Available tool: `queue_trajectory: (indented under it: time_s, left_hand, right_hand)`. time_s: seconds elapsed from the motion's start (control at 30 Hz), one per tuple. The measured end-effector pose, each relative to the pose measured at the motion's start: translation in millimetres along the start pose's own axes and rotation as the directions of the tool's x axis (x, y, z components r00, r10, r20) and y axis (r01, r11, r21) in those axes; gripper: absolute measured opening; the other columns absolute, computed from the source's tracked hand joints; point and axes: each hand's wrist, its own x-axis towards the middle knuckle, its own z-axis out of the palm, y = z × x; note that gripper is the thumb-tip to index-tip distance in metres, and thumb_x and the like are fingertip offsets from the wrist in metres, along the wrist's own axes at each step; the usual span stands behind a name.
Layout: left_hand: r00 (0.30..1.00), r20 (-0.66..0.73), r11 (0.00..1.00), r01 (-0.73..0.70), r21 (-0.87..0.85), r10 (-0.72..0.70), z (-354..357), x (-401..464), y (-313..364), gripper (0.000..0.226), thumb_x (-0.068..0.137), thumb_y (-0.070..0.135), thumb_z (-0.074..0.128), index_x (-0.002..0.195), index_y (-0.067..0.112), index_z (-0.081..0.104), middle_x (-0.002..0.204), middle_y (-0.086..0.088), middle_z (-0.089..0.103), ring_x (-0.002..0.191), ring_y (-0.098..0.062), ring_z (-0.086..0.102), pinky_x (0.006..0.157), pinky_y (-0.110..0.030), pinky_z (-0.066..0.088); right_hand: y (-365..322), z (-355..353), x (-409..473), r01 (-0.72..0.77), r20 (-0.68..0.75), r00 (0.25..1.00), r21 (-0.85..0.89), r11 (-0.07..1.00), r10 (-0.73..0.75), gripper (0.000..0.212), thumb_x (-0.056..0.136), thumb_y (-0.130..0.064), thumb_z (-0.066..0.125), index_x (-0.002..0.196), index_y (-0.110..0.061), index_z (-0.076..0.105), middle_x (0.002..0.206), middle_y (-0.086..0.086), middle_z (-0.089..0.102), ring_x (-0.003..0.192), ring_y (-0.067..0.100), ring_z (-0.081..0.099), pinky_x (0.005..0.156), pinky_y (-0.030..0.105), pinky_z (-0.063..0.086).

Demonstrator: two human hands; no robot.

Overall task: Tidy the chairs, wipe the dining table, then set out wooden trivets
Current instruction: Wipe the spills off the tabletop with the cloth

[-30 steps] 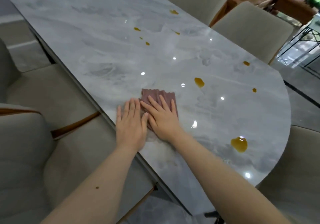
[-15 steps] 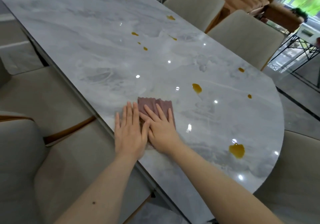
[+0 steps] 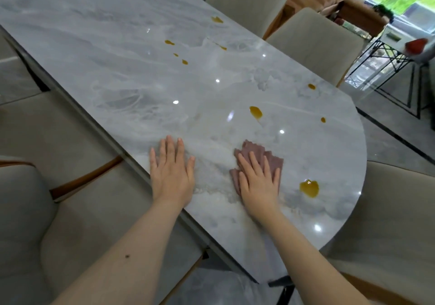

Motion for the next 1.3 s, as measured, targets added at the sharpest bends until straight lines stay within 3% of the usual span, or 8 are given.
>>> queue_trajectory:
  time_s: [0.2,0.33,0.43,0.6,0.9,0.97,1.17,1.3]
  left_hand:
    - [1.000,-0.012,0.999,-0.018,0.040,0.018,-3,-1,2,0.061,0.099,0.043,0.026,0.152,0.014,0.018,0.159,-0.013,0.013,0.147,-0.026,0.007,0.118,-0.045,-0.002]
    - [0.995,0.071,0.981,-0.087,0.171,0.075,-6,0,8,0.054,0.101,0.036,0.017,0.153,0.022,0.009,0.160,-0.011,0.000,0.147,-0.029,-0.002,0.117,-0.052,-0.004]
    - [0.965,0.077,0.919,-0.264,0.294,0.253,-8,1,24,0.059,0.097,0.023,0.026,0.152,0.020,0.006,0.159,-0.011,-0.010,0.146,-0.031,-0.010,0.115,-0.054,-0.008]
    - [0.905,0.168,0.914,-0.403,0.038,0.392,9,-24,82,0.052,0.103,0.033,0.022,0.153,0.025,0.011,0.160,-0.003,-0.005,0.147,-0.024,-0.006,0.115,-0.049,-0.008]
    - [0.947,0.164,0.961,-0.276,-0.019,0.276,40,23,151,0.053,0.101,0.043,0.019,0.152,0.028,0.015,0.161,0.001,0.004,0.147,-0.024,0.000,0.113,-0.053,-0.011]
    - [0.958,0.152,0.969,-0.244,-0.024,0.245,42,40,157,0.053,0.101,0.041,0.018,0.152,0.027,0.015,0.161,0.000,0.005,0.147,-0.025,0.001,0.113,-0.053,-0.011]
    - [0.963,0.173,0.978,-0.207,-0.001,0.204,43,48,155,0.053,0.101,0.042,0.016,0.153,0.029,0.011,0.161,-0.001,0.005,0.147,-0.025,0.000,0.115,-0.053,-0.007]
    - [0.969,0.143,0.979,-0.204,0.007,0.201,46,46,152,0.054,0.100,0.044,0.014,0.152,0.031,0.009,0.161,0.001,0.006,0.147,-0.023,0.000,0.116,-0.052,-0.007]
  right_hand:
    - [-4,4,-30,0.291,0.086,0.953,0.007,0.957,-0.290,0.047,0.098,-0.052,0.015,0.145,-0.053,0.015,0.157,-0.020,0.008,0.147,0.012,-0.007,0.117,0.045,-0.014]
    - [31,-10,-17,0.031,0.040,0.999,0.002,1.000,-0.031,0.046,0.102,-0.045,0.025,0.147,-0.047,0.019,0.160,-0.014,0.011,0.149,0.015,-0.002,0.119,0.045,-0.009]
    - [41,-9,-56,0.090,0.036,0.995,0.022,0.996,-0.090,0.047,0.101,-0.047,0.019,0.148,-0.047,0.017,0.160,-0.014,0.009,0.148,0.012,-0.007,0.119,0.043,-0.011]
    - [93,-18,-84,0.115,0.064,0.991,0.000,0.993,-0.114,0.047,0.102,-0.042,0.027,0.147,-0.049,0.014,0.158,-0.017,0.008,0.148,0.012,-0.007,0.115,0.035,-0.016]
    - [147,-27,27,-0.181,-0.004,0.983,0.016,0.983,0.181,0.046,0.101,-0.050,0.022,0.146,-0.052,0.016,0.160,-0.013,0.010,0.149,0.021,-0.004,0.117,0.052,-0.009]
    - [129,-25,40,-0.137,0.008,0.991,0.030,0.990,0.137,0.047,0.100,-0.048,0.025,0.146,-0.053,0.016,0.161,-0.011,0.010,0.149,0.023,-0.003,0.116,0.054,-0.010]
    - [122,-15,-22,0.293,0.043,0.955,-0.007,0.956,-0.293,0.050,0.097,-0.051,0.026,0.147,-0.049,0.019,0.159,-0.014,0.017,0.149,0.020,0.003,0.118,0.050,-0.008]
    - [191,-35,-3,0.159,0.043,0.986,-0.006,0.987,-0.158,0.049,0.097,-0.054,0.024,0.145,-0.053,0.013,0.158,-0.017,0.011,0.149,0.015,-0.002,0.118,0.045,-0.009]
